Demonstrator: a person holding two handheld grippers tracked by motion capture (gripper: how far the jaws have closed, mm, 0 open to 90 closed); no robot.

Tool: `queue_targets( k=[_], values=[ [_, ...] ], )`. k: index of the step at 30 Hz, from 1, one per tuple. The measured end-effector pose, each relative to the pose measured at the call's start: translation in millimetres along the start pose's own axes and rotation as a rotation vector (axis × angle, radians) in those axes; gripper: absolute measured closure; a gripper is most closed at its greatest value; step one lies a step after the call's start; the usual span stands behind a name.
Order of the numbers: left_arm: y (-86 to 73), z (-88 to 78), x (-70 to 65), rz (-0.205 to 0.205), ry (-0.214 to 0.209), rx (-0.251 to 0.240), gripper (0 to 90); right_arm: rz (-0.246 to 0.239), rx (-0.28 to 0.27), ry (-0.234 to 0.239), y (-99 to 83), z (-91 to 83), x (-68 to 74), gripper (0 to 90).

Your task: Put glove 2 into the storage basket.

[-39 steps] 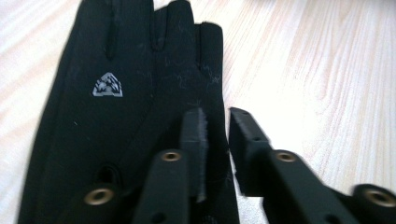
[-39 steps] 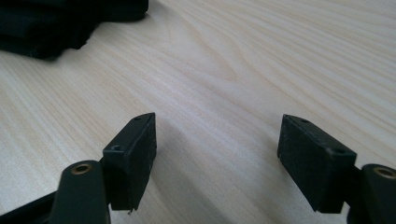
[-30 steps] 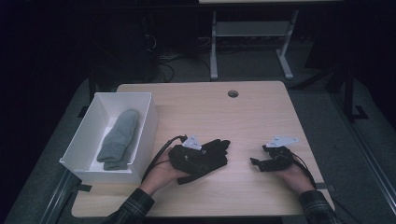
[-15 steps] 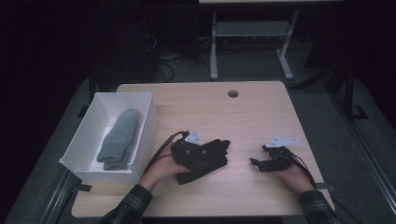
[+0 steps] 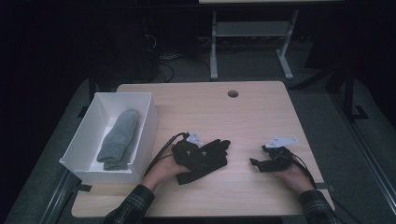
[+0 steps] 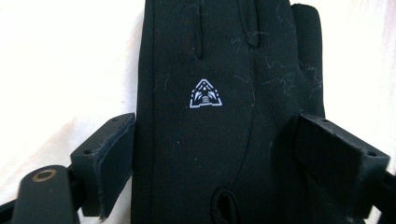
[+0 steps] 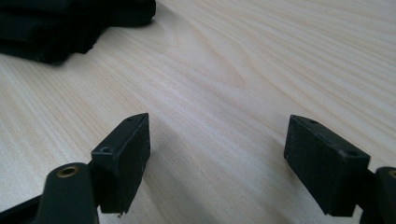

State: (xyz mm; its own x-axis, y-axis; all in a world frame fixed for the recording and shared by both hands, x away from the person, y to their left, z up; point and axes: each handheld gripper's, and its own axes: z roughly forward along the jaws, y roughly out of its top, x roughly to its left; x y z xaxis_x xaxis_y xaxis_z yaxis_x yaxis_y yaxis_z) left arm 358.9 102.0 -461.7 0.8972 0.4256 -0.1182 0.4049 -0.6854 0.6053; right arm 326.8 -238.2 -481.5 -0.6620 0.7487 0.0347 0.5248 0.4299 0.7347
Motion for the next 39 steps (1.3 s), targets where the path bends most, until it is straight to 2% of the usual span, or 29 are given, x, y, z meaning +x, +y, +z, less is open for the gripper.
queue_targets(
  k=[3,7,11,14,17,21,25,32,39],
  values=[
    [-0.7,-1.1,-1.5,0.026,-0.007,0.000,21.3,-0.005,0.001,0.001,-0.1,0.0,0.0,22.6],
    [0.1,-3.5,-6.0,0.068,-0.047,0.010,40.5,0.002,0.002,0.003,0.0,0.0,0.8,22.7],
    [1.3,-5.3,-8.7,0.054,-0.079,0.021,57.9,0.006,0.004,0.004,0.1,-0.2,1.5,22.7],
    [4.1,-7.2,-10.0,0.040,-0.078,0.040,64.1,0.001,0.004,0.005,0.0,-0.2,1.5,22.7],
    [7.2,-10.1,-12.3,0.035,-0.075,0.050,66.3,0.001,0.004,0.006,0.1,-0.3,1.5,22.7],
    [11.7,-17.5,-16.0,0.039,-0.045,0.057,66.6,0.000,0.004,0.007,0.1,-0.3,1.6,22.5],
    [17.6,-28.9,-16.3,0.019,-0.012,0.058,66.7,-0.004,0.004,0.011,0.2,0.1,1.5,21.2],
    [32.9,-60.8,-13.7,-0.028,0.047,0.036,66.7,-0.007,0.008,0.010,0.5,1.1,1.6,17.0],
    [46.3,-96.1,-10.7,-0.067,0.077,-0.004,66.6,0.001,0.035,0.007,1.4,3.2,3.1,5.2]
  ],
)
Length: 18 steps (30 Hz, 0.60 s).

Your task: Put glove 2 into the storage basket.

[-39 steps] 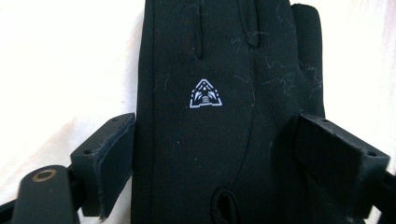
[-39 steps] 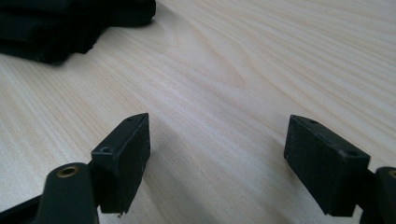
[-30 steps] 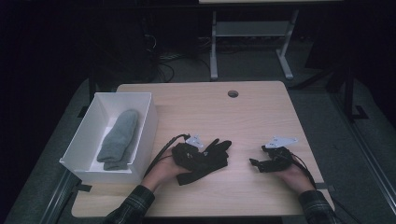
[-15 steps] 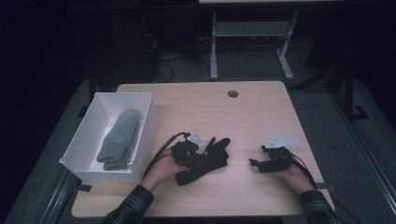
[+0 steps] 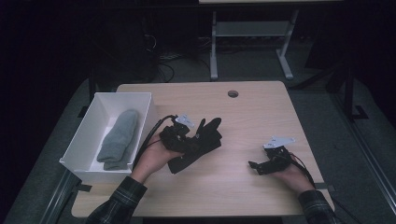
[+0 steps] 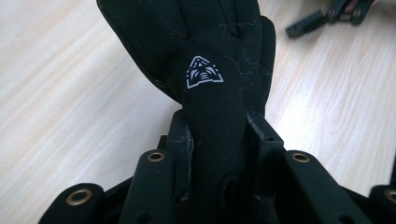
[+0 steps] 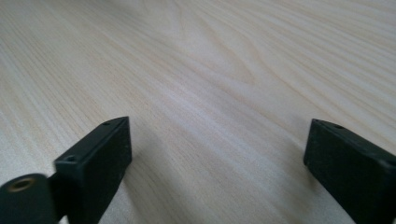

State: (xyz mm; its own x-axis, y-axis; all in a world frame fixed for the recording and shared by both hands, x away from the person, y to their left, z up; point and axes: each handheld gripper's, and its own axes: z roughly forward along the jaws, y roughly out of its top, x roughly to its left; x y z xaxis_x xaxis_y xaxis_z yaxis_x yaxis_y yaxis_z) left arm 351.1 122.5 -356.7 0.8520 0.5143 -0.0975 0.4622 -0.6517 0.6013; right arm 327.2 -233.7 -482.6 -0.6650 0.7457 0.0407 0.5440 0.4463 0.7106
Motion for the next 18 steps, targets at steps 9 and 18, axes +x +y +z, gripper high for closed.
queue_targets(
  k=[9,18],
  values=[
    [5.2,-41.8,14.4,-0.035,0.062,-0.036,66.6,-0.001,0.007,-0.003,0.1,0.7,0.0,2.9],
    [-3.4,-78.4,37.9,-0.102,0.133,-0.060,66.6,0.000,0.008,-0.003,0.1,0.6,0.2,3.0]
  ],
)
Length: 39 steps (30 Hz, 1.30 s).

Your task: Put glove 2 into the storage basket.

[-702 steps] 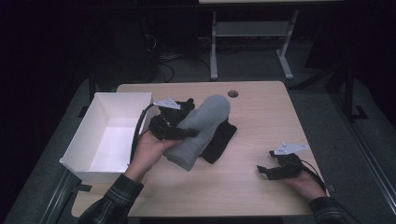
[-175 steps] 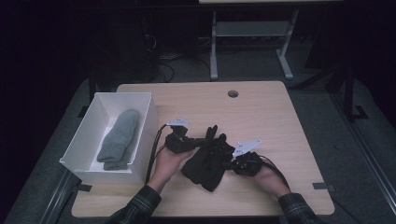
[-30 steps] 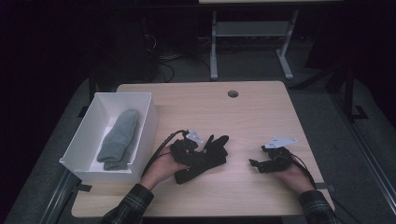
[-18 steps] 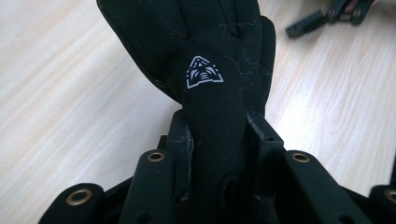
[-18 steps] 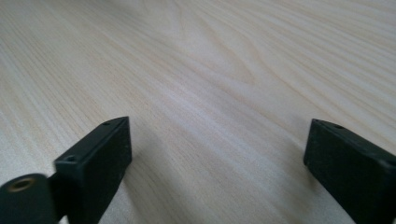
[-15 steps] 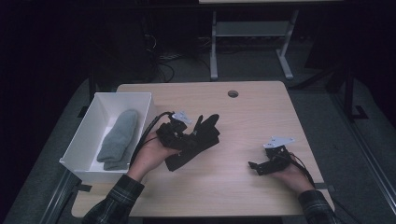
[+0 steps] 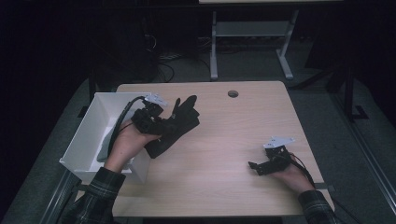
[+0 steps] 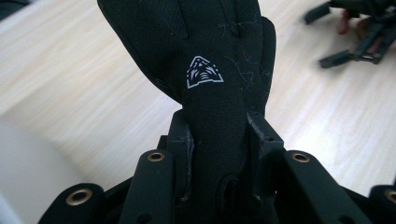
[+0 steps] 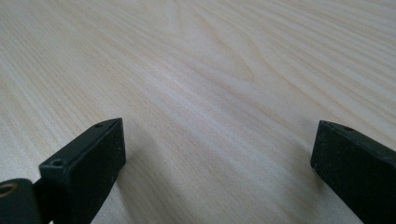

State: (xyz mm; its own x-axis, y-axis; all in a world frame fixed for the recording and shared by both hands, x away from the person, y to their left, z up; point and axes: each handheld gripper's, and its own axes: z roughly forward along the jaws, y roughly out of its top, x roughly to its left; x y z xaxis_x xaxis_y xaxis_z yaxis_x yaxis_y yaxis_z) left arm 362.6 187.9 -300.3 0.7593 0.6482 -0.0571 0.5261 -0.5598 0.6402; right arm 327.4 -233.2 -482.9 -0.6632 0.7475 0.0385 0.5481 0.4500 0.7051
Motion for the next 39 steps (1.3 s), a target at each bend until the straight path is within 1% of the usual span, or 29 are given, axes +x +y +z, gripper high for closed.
queue_targets(
  k=[2,7,9,10,11,14,16,18,20,23,29,32,34,38,39],
  values=[
    [-2.4,-8.8,7.4,-0.021,0.011,-0.016,66.6,0.000,0.000,0.000,0.0,0.0,0.1,3.0],
    [-10.7,-30.8,27.5,-0.064,0.062,-0.043,66.6,0.000,0.000,0.000,-0.1,-0.1,0.4,3.0],
    [-16.3,-38.4,35.2,-0.095,0.086,-0.055,66.6,0.000,0.001,0.000,-0.1,-0.2,0.3,3.1],
    [-19.5,-42.1,39.7,-0.104,0.096,-0.056,66.6,0.000,0.000,0.000,-0.2,-0.2,0.4,3.1],
    [-23.1,-45.5,43.7,-0.122,0.106,-0.058,66.6,0.000,0.000,0.000,-0.1,-0.1,0.4,3.1],
    [-34.3,-54.5,57.1,-0.160,0.151,-0.056,66.6,0.000,0.000,0.000,-0.2,-0.1,0.3,3.1],
    [-42.4,-59.0,66.3,-0.191,0.175,-0.052,66.6,0.000,0.000,0.000,-0.1,-0.1,0.4,3.1],
    [-51.0,-63.3,74.7,-0.231,0.196,-0.052,66.6,0.000,0.000,0.000,-0.2,-0.1,0.4,3.1],
    [-60.1,-65.8,82.6,-0.257,0.217,-0.048,66.5,0.000,0.000,0.000,-0.2,-0.2,0.3,3.2],
    [-73.8,-64.5,92.8,-0.288,0.243,-0.027,66.5,0.000,0.000,0.000,-0.2,-0.2,0.4,3.2],
    [-97.5,-48.9,110.8,-0.364,0.269,0.010,66.4,0.002,0.000,-0.001,-0.1,-0.1,0.5,3.3],
    [-105.4,-40.0,117.5,-0.392,0.278,0.021,66.2,0.002,0.001,0.000,-0.1,-0.2,0.6,3.3],
    [-110.0,-34.5,121.2,-0.412,0.277,0.025,65.8,0.003,0.000,-0.001,-0.2,-0.1,0.6,3.3],
    [-116.6,-24.2,125.1,-0.434,0.275,0.043,64.7,0.002,0.000,-0.001,-0.1,-0.2,0.6,3.3],
    [-117.8,-21.8,125.8,-0.434,0.278,0.049,63.9,0.003,0.000,-0.001,-0.1,-0.2,0.6,3.3]
  ],
)
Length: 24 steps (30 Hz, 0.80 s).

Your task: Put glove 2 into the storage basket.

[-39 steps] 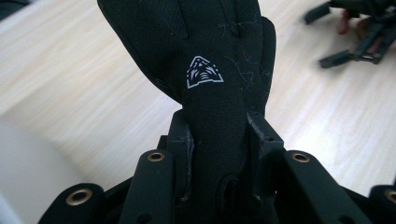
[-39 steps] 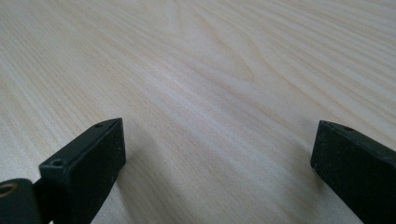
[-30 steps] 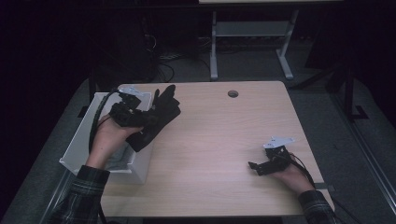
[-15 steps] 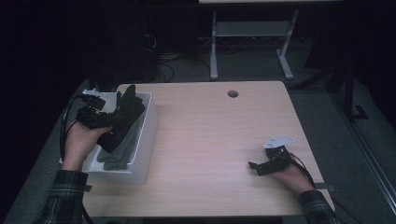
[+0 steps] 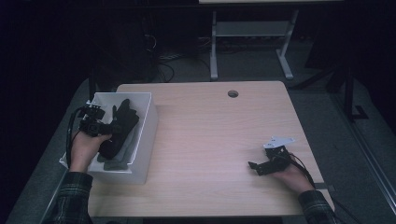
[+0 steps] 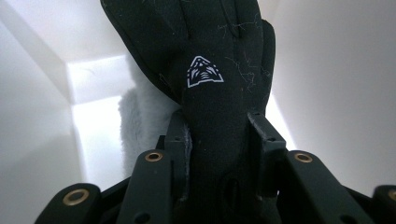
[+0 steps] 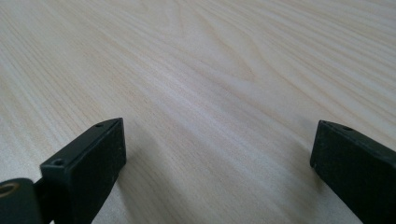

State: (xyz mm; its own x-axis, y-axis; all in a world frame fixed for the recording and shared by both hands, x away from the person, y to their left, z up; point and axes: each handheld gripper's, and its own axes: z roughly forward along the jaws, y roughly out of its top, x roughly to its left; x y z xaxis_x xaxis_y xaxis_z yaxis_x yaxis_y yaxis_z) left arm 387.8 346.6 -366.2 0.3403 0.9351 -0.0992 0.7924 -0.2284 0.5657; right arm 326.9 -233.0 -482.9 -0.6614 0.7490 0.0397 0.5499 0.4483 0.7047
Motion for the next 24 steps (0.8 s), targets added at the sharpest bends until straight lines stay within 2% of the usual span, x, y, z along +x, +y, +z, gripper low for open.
queue_targets(
  k=[5,8,13,18,24],
  values=[
    [-1.2,7.4,1.2,0.005,0.018,0.017,51.8,0.000,0.000,0.000,0.0,0.0,0.1,3.3],
    [-0.9,8.0,1.5,0.006,0.057,0.003,41.4,0.000,0.000,0.000,0.0,0.0,0.1,3.3],
    [0.1,6.7,3.6,0.026,0.079,-0.005,29.3,-0.002,-0.001,0.001,-0.1,-0.2,0.1,3.9],
    [5.0,-2.9,4.4,0.021,0.091,-0.049,24.9,-0.004,-0.002,0.000,-0.1,-0.3,0.1,4.1],
    [10.5,-8.5,1.6,0.036,0.084,-0.063,23.7,-0.004,-0.002,0.000,-0.1,-0.3,0.2,4.2]
  ],
)
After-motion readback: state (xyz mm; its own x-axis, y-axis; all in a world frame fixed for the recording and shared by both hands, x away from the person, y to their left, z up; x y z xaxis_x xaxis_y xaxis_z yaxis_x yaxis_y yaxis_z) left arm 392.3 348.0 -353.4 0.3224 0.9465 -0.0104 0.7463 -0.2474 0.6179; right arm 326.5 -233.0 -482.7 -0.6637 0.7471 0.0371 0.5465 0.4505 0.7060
